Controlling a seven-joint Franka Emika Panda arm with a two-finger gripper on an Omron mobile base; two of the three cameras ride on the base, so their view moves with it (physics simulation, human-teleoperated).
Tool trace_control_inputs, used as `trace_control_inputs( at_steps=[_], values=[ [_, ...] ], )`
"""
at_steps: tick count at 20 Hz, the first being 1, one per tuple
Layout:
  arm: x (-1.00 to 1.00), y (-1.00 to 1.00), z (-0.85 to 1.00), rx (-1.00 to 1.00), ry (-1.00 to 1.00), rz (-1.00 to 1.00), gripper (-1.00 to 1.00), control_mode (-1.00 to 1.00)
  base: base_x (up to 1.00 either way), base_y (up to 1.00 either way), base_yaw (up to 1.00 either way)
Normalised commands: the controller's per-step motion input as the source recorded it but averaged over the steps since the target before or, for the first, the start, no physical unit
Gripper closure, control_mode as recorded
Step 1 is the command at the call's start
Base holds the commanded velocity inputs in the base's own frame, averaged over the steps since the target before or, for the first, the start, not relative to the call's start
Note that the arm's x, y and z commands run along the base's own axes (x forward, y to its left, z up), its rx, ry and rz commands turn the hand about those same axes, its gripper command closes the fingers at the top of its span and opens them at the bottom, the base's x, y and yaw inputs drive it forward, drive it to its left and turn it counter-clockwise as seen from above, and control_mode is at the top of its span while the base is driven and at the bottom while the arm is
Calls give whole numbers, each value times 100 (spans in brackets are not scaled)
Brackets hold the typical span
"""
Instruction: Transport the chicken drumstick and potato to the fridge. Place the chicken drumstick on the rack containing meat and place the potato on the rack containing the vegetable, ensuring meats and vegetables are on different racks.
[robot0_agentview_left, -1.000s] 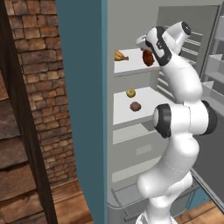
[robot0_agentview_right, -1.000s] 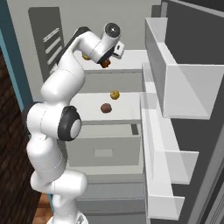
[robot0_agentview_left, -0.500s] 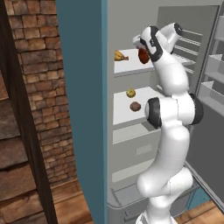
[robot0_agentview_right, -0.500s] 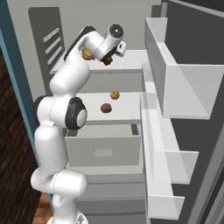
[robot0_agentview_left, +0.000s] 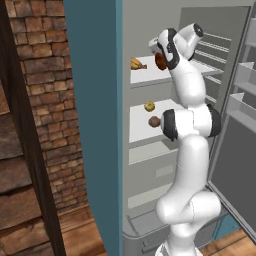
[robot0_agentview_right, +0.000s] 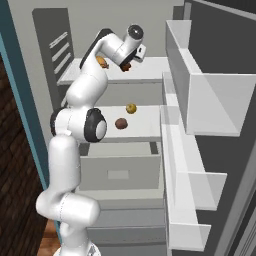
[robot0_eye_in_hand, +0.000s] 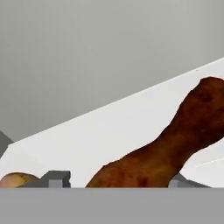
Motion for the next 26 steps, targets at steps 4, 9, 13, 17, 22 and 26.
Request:
trace_control_inputs(
  at_steps=[4,9,13,17,22,26],
  values=[
    [0,3,0,0,0,0,-100,-100,0,0,0],
    [-25,2,0,0,0,0,-100,-100,0,0,0],
    [-51,1,0,0,0,0,-100,-100,0,0,0],
    [-74,10,0,-5,2,0,-100,-100,0,0,0],
    [-100,40,-23,-14,0,3,-100,-100,0,0,0],
    [-100,58,-78,-9,-3,6,-100,-100,0,0,0]
  ],
)
